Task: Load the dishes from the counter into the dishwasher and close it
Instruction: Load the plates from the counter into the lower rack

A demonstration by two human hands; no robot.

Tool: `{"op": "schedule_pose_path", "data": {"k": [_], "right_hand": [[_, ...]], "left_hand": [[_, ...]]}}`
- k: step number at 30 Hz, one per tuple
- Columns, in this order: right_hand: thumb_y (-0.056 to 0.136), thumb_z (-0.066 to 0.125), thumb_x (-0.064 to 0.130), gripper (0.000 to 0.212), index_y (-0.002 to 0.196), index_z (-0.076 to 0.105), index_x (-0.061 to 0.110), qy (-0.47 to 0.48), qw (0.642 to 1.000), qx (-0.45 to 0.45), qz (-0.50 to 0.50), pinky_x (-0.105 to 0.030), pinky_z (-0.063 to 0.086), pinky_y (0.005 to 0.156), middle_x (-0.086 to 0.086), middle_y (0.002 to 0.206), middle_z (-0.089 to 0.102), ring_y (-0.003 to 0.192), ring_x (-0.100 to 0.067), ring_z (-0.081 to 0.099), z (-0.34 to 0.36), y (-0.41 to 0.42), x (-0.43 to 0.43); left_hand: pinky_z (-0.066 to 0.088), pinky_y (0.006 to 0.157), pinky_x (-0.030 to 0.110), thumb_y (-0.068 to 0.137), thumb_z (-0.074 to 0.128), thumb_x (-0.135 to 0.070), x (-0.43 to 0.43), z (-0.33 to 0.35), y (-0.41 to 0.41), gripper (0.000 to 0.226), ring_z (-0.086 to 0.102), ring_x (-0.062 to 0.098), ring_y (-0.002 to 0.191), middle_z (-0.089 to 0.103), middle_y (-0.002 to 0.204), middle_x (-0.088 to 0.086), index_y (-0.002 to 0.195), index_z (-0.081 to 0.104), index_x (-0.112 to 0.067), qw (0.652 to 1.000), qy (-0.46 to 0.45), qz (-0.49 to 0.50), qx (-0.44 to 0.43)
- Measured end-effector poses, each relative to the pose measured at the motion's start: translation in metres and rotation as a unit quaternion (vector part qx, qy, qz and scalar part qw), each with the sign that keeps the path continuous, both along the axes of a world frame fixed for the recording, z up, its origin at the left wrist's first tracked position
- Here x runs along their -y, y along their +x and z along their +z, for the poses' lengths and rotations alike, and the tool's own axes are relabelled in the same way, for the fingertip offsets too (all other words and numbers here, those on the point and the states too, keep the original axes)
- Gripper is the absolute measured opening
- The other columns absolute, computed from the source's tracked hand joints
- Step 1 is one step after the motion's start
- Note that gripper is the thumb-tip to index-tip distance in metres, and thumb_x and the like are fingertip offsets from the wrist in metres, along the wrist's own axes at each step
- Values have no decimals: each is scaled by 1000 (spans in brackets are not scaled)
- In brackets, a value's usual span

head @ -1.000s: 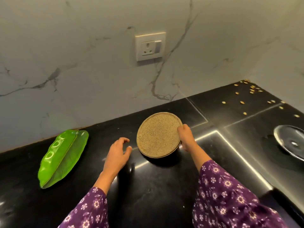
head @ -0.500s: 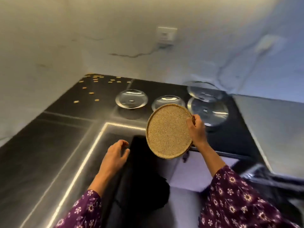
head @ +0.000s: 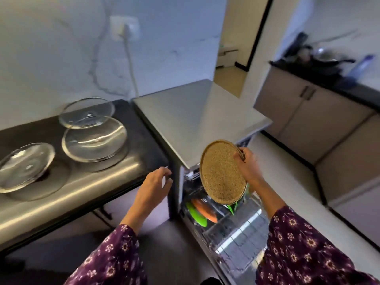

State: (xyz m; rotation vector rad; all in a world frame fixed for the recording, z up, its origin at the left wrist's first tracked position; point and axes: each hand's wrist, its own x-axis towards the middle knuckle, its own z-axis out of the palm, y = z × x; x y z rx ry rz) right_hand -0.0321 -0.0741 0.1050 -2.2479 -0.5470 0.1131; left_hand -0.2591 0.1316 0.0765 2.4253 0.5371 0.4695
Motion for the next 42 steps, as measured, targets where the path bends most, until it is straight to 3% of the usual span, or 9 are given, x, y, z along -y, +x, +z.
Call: {"op": "schedule_pose_path", "data": {"k": [3, 8, 16, 22, 28, 32, 35, 40, 42], "right_hand": [[94, 52, 21, 18, 110, 54, 12, -20, 998, -9, -54, -35, 49, 58, -7, 83, 61, 64, -19, 56, -14, 27, 49], [95, 48, 6, 15, 109, 49, 5, -43, 994, -36, -91, -14, 39, 37, -7, 74, 55, 49, -12, 44, -45, 58, 96], [98, 39, 5, 23, 119, 46, 1, -113, 988, -64, -88, -12, 35, 32, -6, 61, 52, 40, -12, 40, -112, 102, 106], [100, 34, 14, 27, 125, 41, 8, -202, 966, -117, -110, -31, 41, 71, -19, 100, 59, 82, -30, 56, -150, 128, 85], [97, 34, 8, 40, 137, 34, 13, -218, 955, -162, -120, -43, 46, 85, -24, 112, 56, 98, -39, 56, -197, 138, 75], [99, 31, 6, 33, 131, 33, 6, -216, 960, -159, -81, -39, 56, 60, -23, 88, 62, 68, -32, 62, -229, 135, 77], [98, 32, 3, 24, 122, 37, -1, -251, 951, -171, -51, -28, 43, 39, -8, 64, 53, 48, -20, 48, -254, 130, 81], [97, 36, 14, 20, 117, 36, 10, -322, 917, -230, -38, -32, 46, 71, -14, 89, 55, 80, -28, 58, -293, 110, 84], [98, 37, 16, 21, 118, 36, 11, -318, 916, -245, -4, -28, 47, 62, -13, 87, 58, 72, -25, 59, -311, 95, 90]], "left_hand": [[48, 80, 34, 84, 47, -34, 21, -8, 54, 29, 61, 24, 92, 65, 97, 1, 102, 60, -16, 998, -12, -59, -27], [49, 84, 43, 86, 58, -21, 44, -24, 125, 22, 60, 26, 98, 65, 101, 6, 107, 58, -14, 990, -22, -129, -52], [48, 86, 40, 87, 59, -17, 39, -46, 226, 22, 59, 26, 98, 65, 106, 8, 109, 59, -11, 981, 30, -177, -69], [42, 96, 34, 90, 57, -16, 22, -66, 296, 33, 51, 27, 114, 58, 121, 8, 120, 53, -6, 973, 104, -197, -65], [45, 95, 34, 86, 63, -16, 24, -89, 338, 35, 54, 27, 107, 59, 114, 10, 117, 52, -3, 960, 127, -243, -54], [46, 96, 37, 86, 62, -16, 33, -101, 347, 38, 53, 30, 113, 56, 121, 12, 119, 51, -3, 953, 151, -257, -61], [45, 98, 40, 84, 61, -18, 37, -106, 340, 38, 51, 30, 117, 54, 124, 12, 119, 52, -6, 951, 183, -244, -57], [39, 104, 44, 83, 63, -18, 49, -120, 310, 39, 46, 29, 121, 53, 125, 11, 119, 54, -7, 952, 210, -219, -42], [29, 111, 46, 84, 62, -20, 55, -129, 298, 39, 41, 28, 128, 52, 127, 11, 120, 54, -8, 945, 233, -223, -53]]}}
